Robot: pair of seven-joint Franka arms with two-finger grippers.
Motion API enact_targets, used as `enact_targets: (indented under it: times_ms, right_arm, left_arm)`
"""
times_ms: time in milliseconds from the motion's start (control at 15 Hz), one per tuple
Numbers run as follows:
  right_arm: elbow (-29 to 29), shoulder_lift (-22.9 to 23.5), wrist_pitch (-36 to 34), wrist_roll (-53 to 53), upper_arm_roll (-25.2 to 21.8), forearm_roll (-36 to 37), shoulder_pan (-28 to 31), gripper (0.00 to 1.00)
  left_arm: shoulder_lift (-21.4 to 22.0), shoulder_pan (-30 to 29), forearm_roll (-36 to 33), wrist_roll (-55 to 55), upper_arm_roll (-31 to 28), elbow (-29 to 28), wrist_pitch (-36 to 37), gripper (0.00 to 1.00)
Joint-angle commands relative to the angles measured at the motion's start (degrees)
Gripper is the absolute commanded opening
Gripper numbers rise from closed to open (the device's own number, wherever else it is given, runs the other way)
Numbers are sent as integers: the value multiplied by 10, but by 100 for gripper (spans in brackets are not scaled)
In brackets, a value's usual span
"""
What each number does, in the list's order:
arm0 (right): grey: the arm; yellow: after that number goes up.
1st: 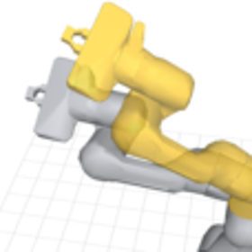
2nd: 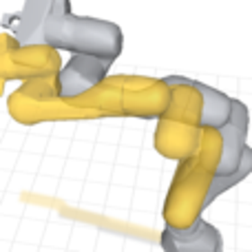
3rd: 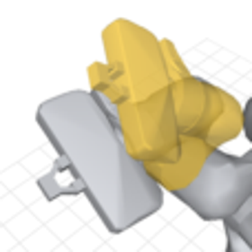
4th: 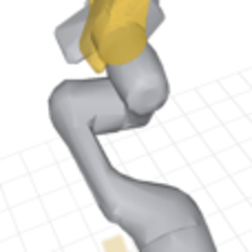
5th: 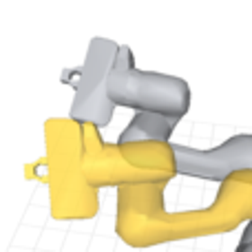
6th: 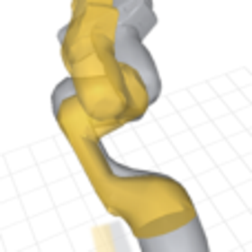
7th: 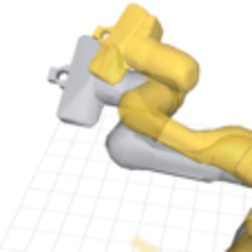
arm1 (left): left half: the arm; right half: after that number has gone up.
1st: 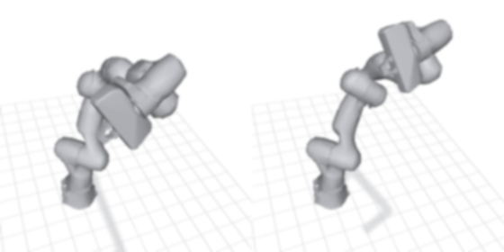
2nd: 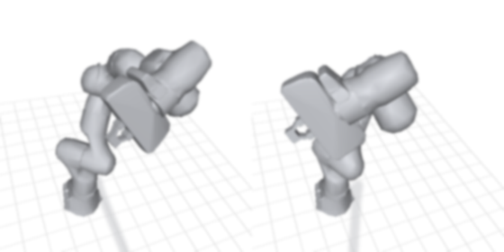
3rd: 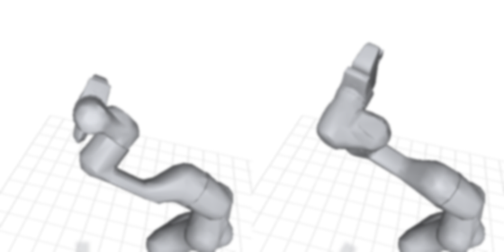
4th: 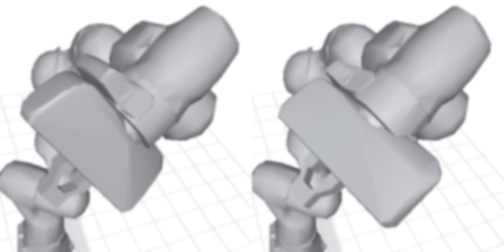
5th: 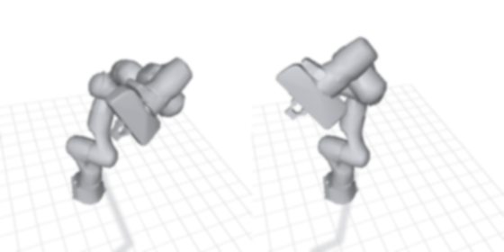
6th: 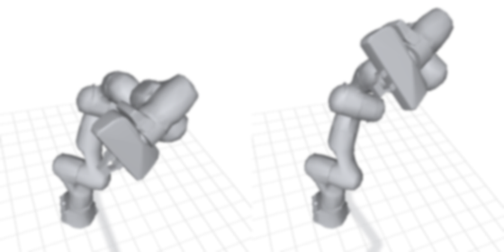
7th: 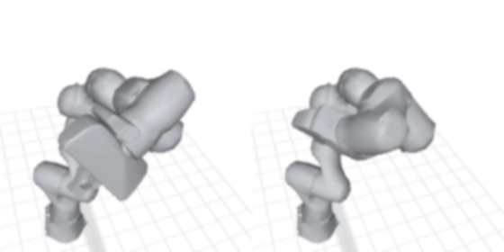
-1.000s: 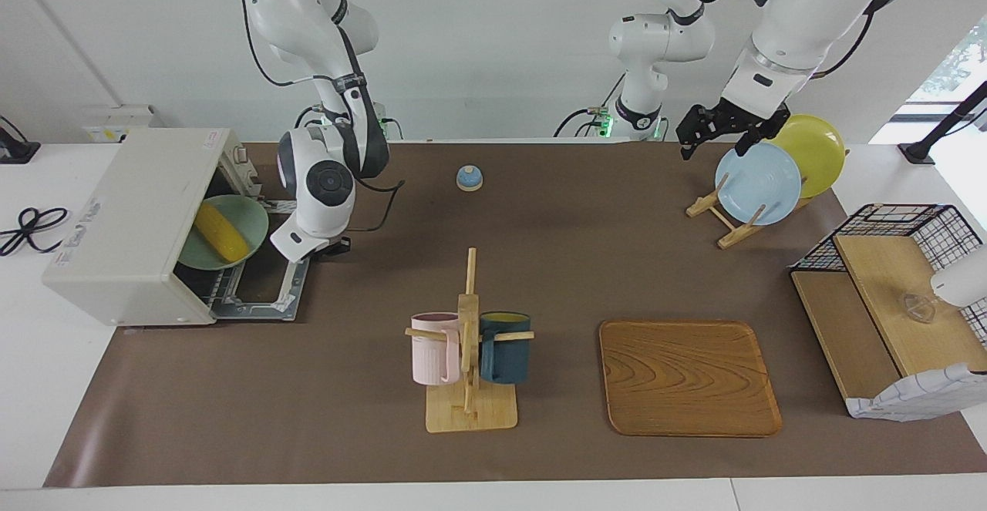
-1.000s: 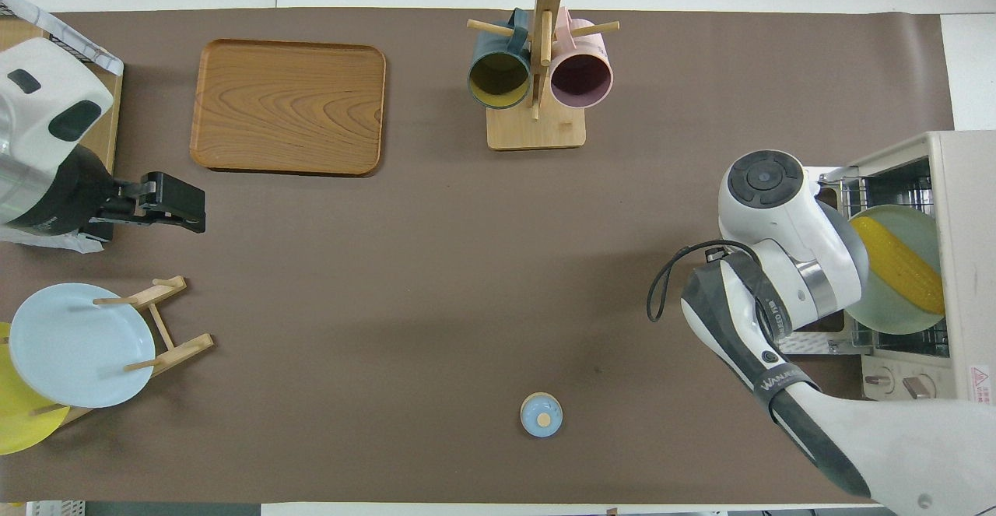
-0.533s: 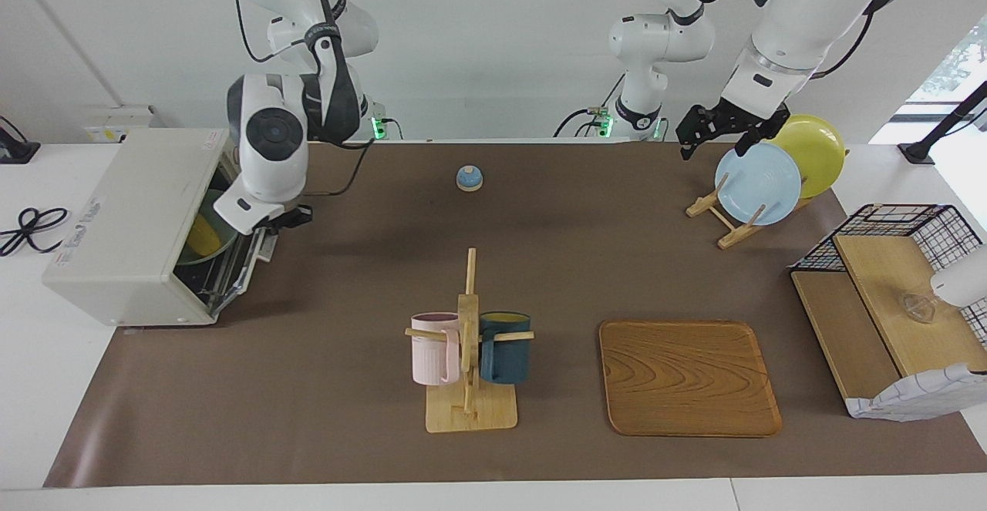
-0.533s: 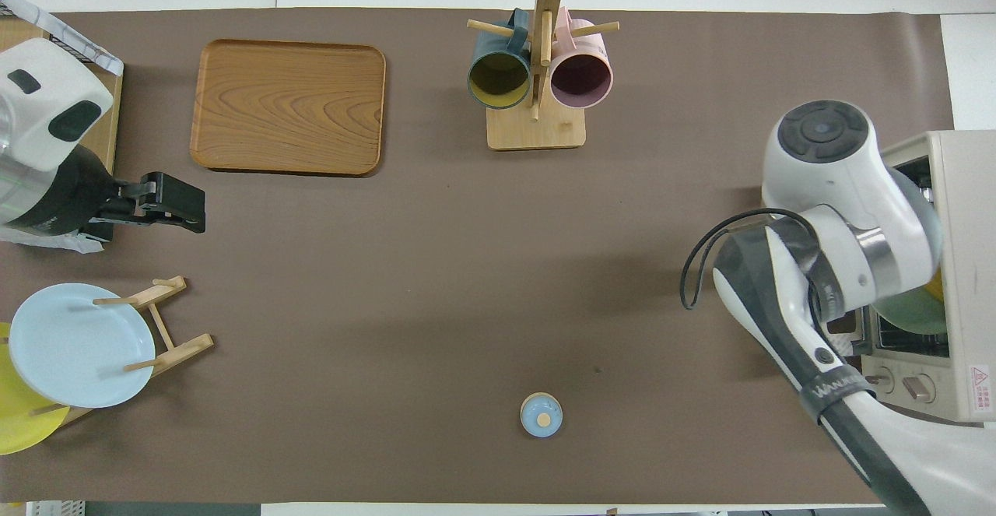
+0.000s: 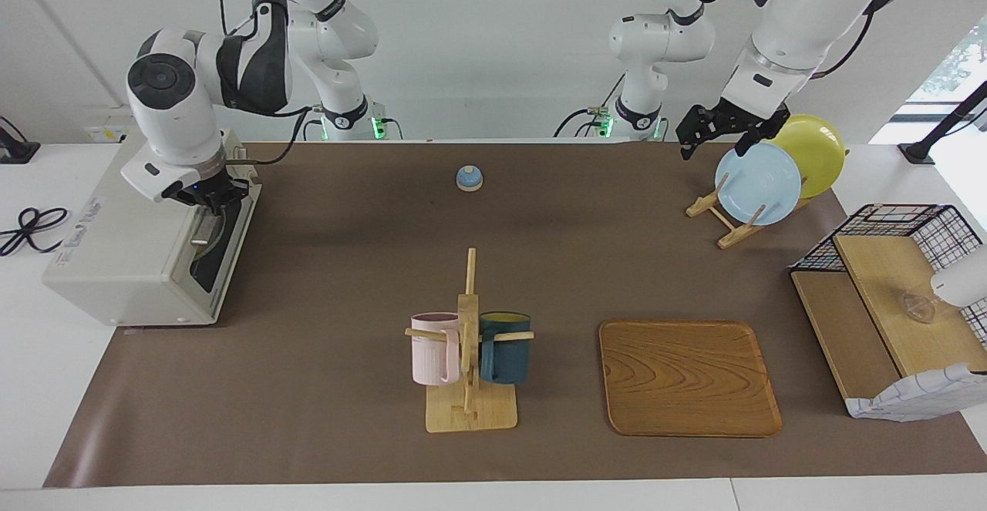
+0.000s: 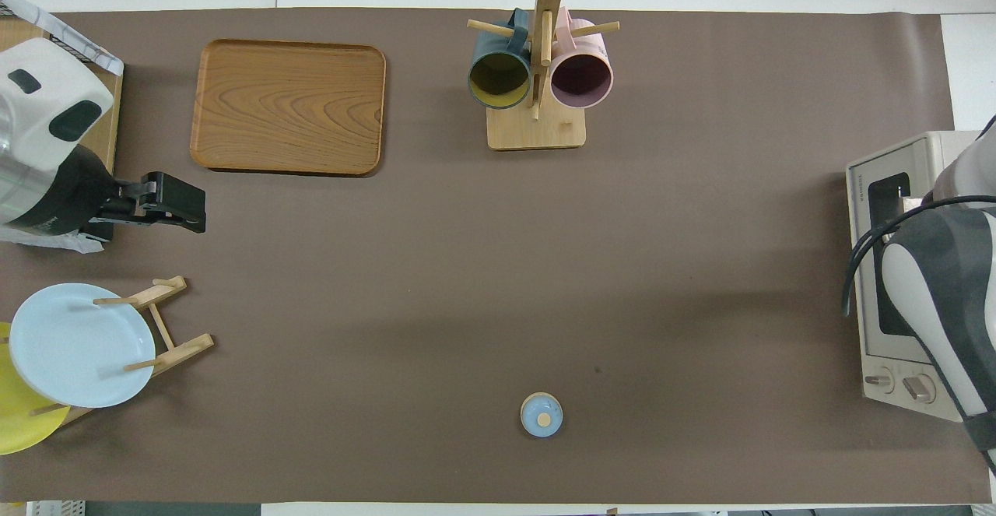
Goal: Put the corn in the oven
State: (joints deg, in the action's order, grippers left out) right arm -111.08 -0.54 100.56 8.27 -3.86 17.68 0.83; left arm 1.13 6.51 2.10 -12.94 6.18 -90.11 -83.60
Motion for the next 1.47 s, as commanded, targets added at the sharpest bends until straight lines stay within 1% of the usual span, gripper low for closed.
enact_targets:
  times_ms: [0, 133, 267, 333, 467, 533, 667, 733, 800, 867, 933, 1133, 1333, 1400]
  right_arm:
    - [56, -3, -56, 14, 1, -51, 2, 11]
    - [135, 18, -111, 13, 1, -70, 4, 11]
    - [198, 32, -162, 14, 2, -77, 5, 11]
    - [218, 32, -184, 14, 2, -86, 5, 11]
    - [251, 36, -216, 1, 1, -133, 8, 12]
    - [259, 37, -222, -19, 2, -148, 12, 12]
    - [276, 41, -225, -26, 4, -164, 10, 13]
    - [272, 40, -227, -38, 3, -177, 4, 22]
    - [264, 35, -230, -61, 7, -176, 1, 46]
    - [259, 33, -238, -74, 9, -177, 0, 80]
    - [253, 27, -237, -71, 9, -178, 0, 100]
    - [249, 25, -239, -70, 10, -178, 0, 100]
    - [216, 1, -235, -62, 10, -176, 0, 100]
    - [213, -2, -236, -64, 10, -175, -10, 100]
  left_arm:
    - [17, 1, -8, 1, -2, -17, -4, 100]
    - [17, 1, -8, 1, -2, -17, -4, 100]
    - [17, 1, -8, 1, -2, -17, -4, 100]
    - [17, 1, -8, 1, -2, -17, -4, 100]
    - [17, 1, -8, 1, -2, -17, -4, 100]
    - [17, 1, -8, 1, -2, -17, -4, 100]
    - [17, 1, -8, 1, -2, -17, -4, 100]
    - [17, 1, -8, 1, -2, -17, -4, 100]
    - [17, 1, -8, 1, -2, -17, -4, 100]
    - [17, 1, -8, 1, -2, -17, -4, 100]
    - [17, 1, -8, 1, -2, -17, -4, 100]
    - [17, 1, -8, 1, -2, -17, -4, 100]
    - [17, 1, -8, 1, -2, -17, -4, 100]
    - [17, 1, -8, 1, -2, -17, -4, 100]
